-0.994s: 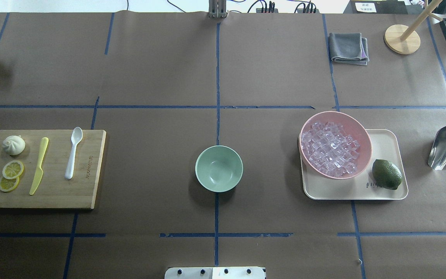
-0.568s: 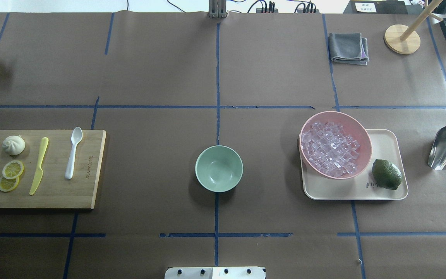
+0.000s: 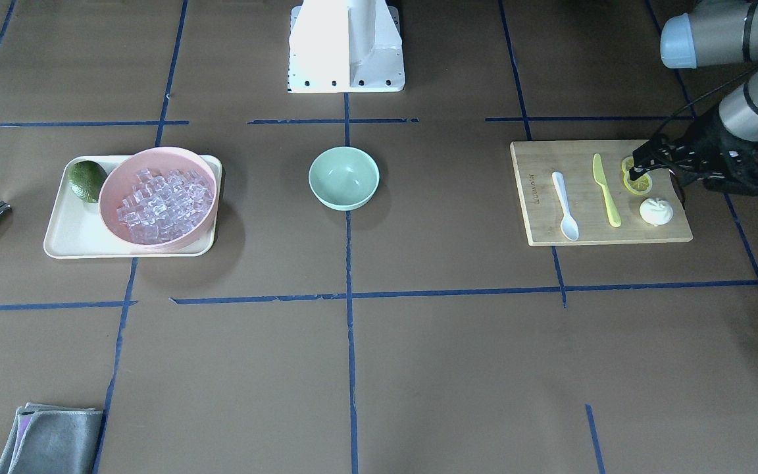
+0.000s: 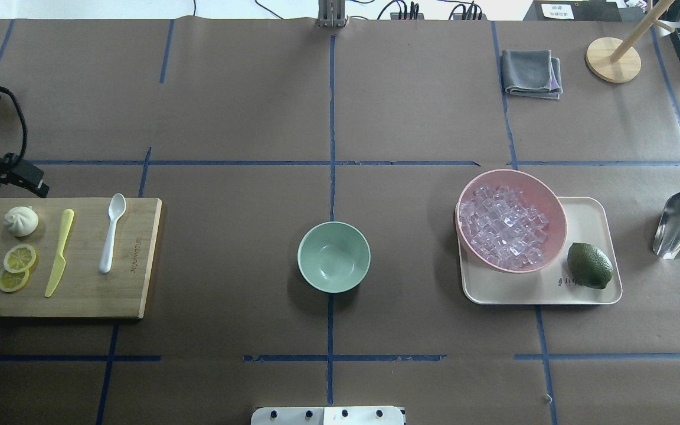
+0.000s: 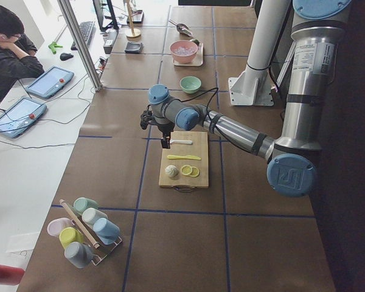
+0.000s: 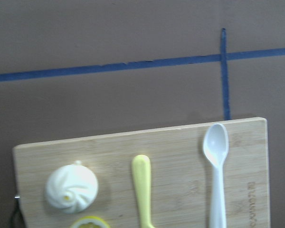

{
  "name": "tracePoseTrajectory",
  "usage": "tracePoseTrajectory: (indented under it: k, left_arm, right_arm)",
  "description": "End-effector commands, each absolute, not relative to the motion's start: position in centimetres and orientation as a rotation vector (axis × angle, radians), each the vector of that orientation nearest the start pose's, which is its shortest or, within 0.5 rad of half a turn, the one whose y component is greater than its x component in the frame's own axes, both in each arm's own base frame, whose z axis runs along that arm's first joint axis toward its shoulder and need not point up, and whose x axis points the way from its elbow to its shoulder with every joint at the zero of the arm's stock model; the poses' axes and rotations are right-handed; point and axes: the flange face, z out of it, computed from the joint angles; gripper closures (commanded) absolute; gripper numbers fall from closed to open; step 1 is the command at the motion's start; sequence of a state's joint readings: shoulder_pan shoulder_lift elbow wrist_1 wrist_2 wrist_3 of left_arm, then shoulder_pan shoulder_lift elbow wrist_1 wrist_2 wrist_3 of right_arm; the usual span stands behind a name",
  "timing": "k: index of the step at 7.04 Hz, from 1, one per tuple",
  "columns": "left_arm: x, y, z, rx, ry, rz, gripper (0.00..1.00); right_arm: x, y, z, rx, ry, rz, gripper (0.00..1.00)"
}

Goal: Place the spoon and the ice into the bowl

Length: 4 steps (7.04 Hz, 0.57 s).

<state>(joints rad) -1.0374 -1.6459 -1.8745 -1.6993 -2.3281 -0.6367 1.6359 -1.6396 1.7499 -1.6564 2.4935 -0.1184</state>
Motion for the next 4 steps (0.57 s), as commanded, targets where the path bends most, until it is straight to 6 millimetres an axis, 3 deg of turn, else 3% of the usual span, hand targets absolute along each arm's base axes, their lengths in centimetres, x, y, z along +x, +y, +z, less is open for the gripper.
tracePoseTrajectory:
  k: [1,4]
  left_arm:
    - [27.5,-46.5,44.4,-0.003,0.829,0.039,0.0]
    - [30.8,-46.8,46.8,0.004,0.832,0.029,0.01]
  right_arm:
    - [7.4,-46.4,59.3,0.103,-0.929,-0.065,0.0]
    - [3.9,-47.4,56.3,0.096,-0.937,0.031,0.0]
